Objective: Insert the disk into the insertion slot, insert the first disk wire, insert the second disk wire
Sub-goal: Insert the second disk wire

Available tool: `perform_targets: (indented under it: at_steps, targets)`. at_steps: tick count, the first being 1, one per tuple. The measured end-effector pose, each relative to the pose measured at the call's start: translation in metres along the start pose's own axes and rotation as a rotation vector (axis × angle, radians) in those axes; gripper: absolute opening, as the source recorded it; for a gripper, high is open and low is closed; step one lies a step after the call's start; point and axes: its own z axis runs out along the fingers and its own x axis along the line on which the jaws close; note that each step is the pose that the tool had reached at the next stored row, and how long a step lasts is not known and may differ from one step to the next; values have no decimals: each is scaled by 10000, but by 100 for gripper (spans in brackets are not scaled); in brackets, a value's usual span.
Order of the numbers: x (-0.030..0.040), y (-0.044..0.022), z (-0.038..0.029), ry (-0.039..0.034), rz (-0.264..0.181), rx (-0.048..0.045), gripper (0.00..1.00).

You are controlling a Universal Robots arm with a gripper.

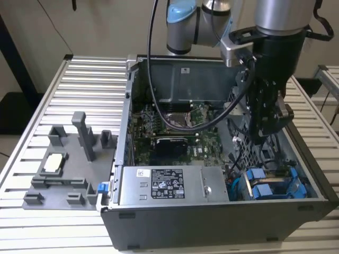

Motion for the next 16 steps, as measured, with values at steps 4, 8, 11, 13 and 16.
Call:
perform_targets:
  at_steps: [4,8,11,13,16]
  targets:
    - [-2,48,-3,1,5,44,33]
    - [-5,79,3,4,25,191,33]
    - [-7,103,7,9,36,292,33]
    - [-7,114,11,13,46,365,30]
    - [-10,120,23,18,65,528,23]
